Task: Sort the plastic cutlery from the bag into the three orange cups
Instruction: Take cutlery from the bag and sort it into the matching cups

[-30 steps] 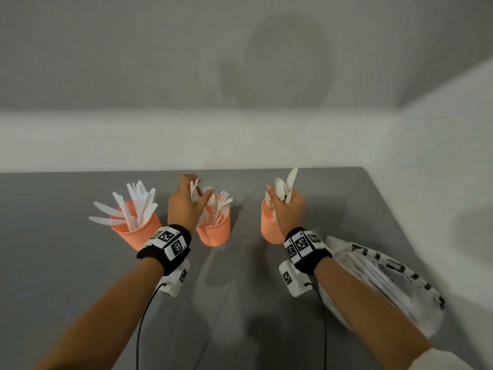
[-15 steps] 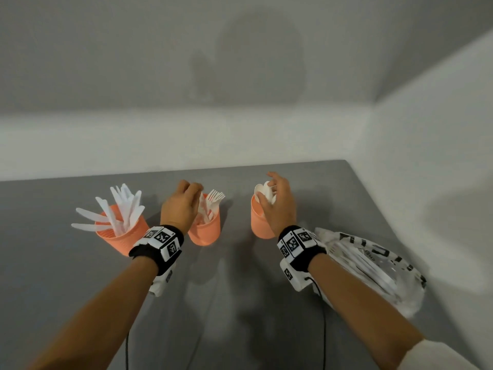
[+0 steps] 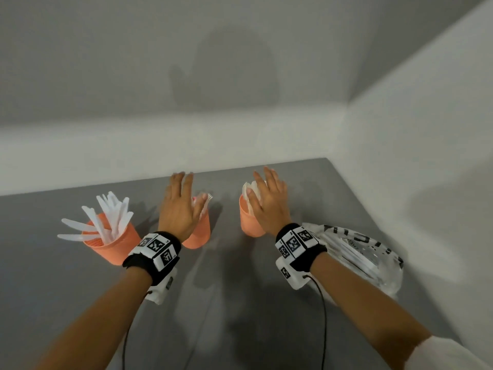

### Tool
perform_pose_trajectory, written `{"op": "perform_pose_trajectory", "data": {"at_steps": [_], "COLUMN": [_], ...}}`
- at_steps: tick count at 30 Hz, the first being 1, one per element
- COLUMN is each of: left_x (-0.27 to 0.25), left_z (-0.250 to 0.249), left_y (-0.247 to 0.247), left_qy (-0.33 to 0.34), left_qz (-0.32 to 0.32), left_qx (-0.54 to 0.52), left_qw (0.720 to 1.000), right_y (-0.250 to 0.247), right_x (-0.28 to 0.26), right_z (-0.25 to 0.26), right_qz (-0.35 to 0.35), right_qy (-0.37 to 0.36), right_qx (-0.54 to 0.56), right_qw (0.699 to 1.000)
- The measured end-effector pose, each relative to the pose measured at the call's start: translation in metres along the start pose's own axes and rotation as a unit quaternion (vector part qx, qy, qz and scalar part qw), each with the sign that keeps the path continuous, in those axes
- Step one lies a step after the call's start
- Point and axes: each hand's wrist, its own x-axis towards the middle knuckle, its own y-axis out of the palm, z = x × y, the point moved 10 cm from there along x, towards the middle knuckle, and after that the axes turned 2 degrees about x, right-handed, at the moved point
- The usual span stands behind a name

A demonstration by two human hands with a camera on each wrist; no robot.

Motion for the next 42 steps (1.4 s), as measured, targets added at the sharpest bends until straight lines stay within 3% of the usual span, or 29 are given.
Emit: {"op": "perform_pose_trajectory", "data": {"at_steps": [2,5,7,10,15,16,18,19,23,27,32,36,42], "left_x": [0.001,-0.001,-0.007,-0.02,-0.052,-0.058,-0.066,-0.071,-0.08,-0.075,-0.072,-0.066,-0.065], "left_z": [-0.028,-0.086,-0.126,-0.175,-0.23,-0.232,-0.229,-0.226,-0.219,-0.217,-0.214,-0.209,-0.207], "left_y": [-0.013,-0.017,-0.003,0.034,0.112,0.124,0.15,0.161,0.186,0.18,0.17,0.165,0.161], "left_qy": [0.022,0.069,0.093,0.111,0.161,0.152,0.117,0.098,0.043,0.036,0.018,0.0,-0.019], "left_qz": [-0.042,-0.052,-0.015,0.058,0.21,0.226,0.263,0.283,0.334,0.305,0.275,0.265,0.255], "left_qx": [-0.065,-0.168,-0.232,-0.281,-0.214,-0.202,-0.17,-0.151,-0.116,-0.108,-0.126,-0.144,-0.143], "left_qw": [0.997,0.982,0.968,0.952,0.94,0.941,0.942,0.942,0.934,0.946,0.953,0.953,0.956], "right_y": [-0.027,-0.053,-0.073,-0.086,-0.107,-0.104,-0.089,-0.081,-0.07,-0.055,-0.02,-0.044,-0.045], "right_x": [-0.007,-0.027,-0.047,-0.09,-0.138,-0.143,-0.153,-0.154,-0.137,-0.126,-0.128,-0.125,-0.128], "right_z": [-0.004,-0.03,-0.052,-0.101,-0.159,-0.16,-0.156,-0.155,-0.18,-0.188,-0.257,-0.214,-0.213], "right_qz": [-0.026,0.029,0.06,0.18,0.239,0.262,0.313,0.332,0.32,0.324,0.315,0.296,0.292], "right_qy": [-0.006,0.062,0.098,0.19,0.262,0.268,0.311,0.297,0.257,0.247,0.297,0.3,0.316], "right_qx": [0.101,0.165,0.13,0.008,-0.118,-0.117,0.004,0.024,-0.092,-0.094,-0.109,-0.048,-0.001], "right_qw": [0.995,0.984,0.985,0.965,0.927,0.92,0.898,0.895,0.908,0.908,0.895,0.906,0.903]}}
